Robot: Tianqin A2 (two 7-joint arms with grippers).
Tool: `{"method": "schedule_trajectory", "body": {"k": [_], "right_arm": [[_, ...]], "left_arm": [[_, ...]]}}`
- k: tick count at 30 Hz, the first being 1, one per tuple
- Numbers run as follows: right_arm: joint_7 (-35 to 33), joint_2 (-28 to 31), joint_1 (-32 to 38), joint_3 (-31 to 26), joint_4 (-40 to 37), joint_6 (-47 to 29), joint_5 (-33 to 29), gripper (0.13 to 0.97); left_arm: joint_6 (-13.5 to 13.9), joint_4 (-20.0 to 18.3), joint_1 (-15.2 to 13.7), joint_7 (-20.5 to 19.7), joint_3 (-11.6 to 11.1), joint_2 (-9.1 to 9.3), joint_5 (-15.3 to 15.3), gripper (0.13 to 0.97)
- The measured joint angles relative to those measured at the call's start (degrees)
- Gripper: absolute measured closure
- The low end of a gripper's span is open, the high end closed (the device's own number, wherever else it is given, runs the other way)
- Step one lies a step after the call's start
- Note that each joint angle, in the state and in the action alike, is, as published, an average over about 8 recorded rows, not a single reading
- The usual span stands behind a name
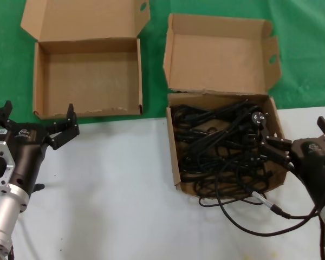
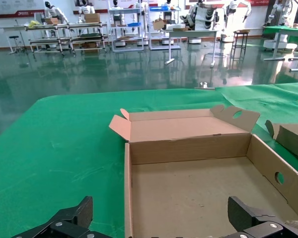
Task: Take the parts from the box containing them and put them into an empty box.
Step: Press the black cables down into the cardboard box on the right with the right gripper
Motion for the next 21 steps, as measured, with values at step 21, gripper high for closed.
{"method": "schedule_trajectory", "body": {"k": [21], "right_arm": [[-1.8, 9.9, -2.0, -1.7, 7.1, -2.2, 2.5, 0.129]], "left_arm": [[0.0, 0.0, 0.0, 0.0, 0.0, 0.00, 0.0, 0.333]]}}
